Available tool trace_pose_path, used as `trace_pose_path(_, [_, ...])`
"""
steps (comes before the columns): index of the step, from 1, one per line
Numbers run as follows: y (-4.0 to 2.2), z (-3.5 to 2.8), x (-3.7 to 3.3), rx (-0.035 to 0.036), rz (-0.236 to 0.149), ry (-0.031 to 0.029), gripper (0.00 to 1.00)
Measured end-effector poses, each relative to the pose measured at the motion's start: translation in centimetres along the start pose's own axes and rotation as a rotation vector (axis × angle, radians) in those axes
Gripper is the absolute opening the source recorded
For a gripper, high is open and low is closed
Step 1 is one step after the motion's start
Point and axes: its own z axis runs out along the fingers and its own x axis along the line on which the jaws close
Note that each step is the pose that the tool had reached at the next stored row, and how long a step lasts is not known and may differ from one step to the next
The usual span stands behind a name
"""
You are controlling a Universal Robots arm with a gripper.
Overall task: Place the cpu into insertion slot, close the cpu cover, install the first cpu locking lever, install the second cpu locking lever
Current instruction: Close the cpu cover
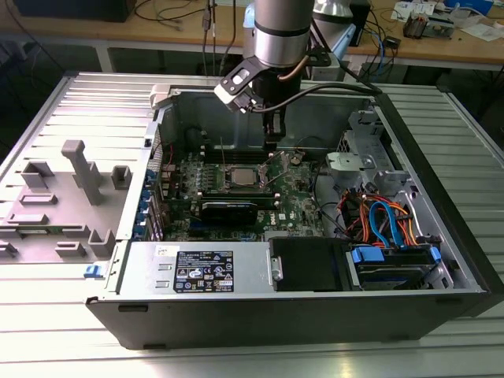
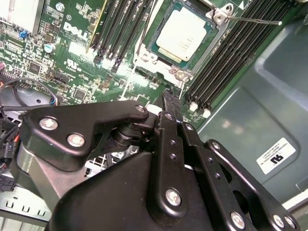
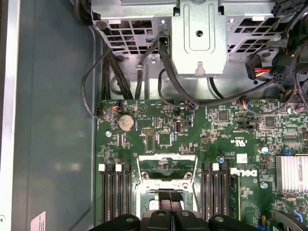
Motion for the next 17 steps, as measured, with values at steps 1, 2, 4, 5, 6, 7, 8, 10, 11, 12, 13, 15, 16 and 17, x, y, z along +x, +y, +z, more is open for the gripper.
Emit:
trace_pose_path(1, [0.12,0.0,0.0,0.0,0.0,0.0,0.11])
trace_pose_path(2, [0.18,0.01,0.0,0.0,0.0,0.0,0.11])
trace_pose_path(4, [0.26,0.01,0.0,0.0,0.0,0.0,0.11])
trace_pose_path(5, [0.33,0.01,0.0,0.0,0.0,0.0,0.11])
trace_pose_path(6, [0.36,0.01,0.0,0.0,0.0,0.0,0.11])
trace_pose_path(7, [0.42,0.01,0.0,0.0,0.0,0.0,0.11])
trace_pose_path(8, [0.45,0.02,0.0,0.0,0.0,0.0,0.11])
trace_pose_path(10, [0.53,0.02,0.0,0.0,0.0,0.0,0.11])
trace_pose_path(11, [0.55,0.02,0.0,0.0,0.0,0.0,0.11])
trace_pose_path(12, [0.58,0.02,0.0,0.0,0.0,0.0,0.11])
trace_pose_path(13, [0.6,0.02,0.0,0.0,0.0,0.0,0.11])
trace_pose_path(15, [0.61,0.02,0.0,0.0,0.0,0.0,0.11])
trace_pose_path(16, [0.63,0.02,0.0,0.0,0.0,0.0,0.11])
trace_pose_path(17, [0.64,0.02,0.01,0.0,0.0,0.0,0.11])
